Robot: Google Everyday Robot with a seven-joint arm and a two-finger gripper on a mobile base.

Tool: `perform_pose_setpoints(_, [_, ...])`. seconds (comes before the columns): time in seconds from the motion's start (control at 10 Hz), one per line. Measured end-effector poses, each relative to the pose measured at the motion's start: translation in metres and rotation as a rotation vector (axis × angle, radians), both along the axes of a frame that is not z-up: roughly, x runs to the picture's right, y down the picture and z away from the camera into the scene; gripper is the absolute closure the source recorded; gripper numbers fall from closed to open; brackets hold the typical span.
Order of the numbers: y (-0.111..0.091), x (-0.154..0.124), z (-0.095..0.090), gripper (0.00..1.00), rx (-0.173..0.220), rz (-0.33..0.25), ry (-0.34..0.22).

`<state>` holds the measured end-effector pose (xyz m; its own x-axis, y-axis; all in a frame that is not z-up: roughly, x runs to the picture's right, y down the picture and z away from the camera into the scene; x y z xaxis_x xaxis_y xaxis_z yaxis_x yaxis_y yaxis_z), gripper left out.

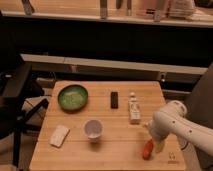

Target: Place the pepper in the ceramic bowl

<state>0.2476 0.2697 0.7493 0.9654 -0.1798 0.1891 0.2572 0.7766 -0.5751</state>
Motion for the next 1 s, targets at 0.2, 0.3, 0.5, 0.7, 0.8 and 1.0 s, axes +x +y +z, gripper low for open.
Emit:
perform_pose_setpoints(0.2, [0.009, 0.000, 0.003, 0.20, -0.006, 0.000, -0.006])
perform_pose_setpoints(0.3, [0.011, 0.001, 0.003, 0.20, -0.008, -0.003, -0.008])
perform_pose_setpoints(0.5, [0.019, 0.002, 0.003, 0.20, -0.015, -0.008, -0.009])
perform_pose_setpoints(0.7, [0.025, 0.000, 0.004, 0.20, -0.019, -0.019, -0.017])
perform_pose_setpoints(0.8, [0.027, 0.000, 0.004, 0.20, -0.019, -0.022, -0.021])
perform_pose_setpoints(1.0, [0.030, 0.001, 0.003, 0.20, -0.021, -0.030, -0.025])
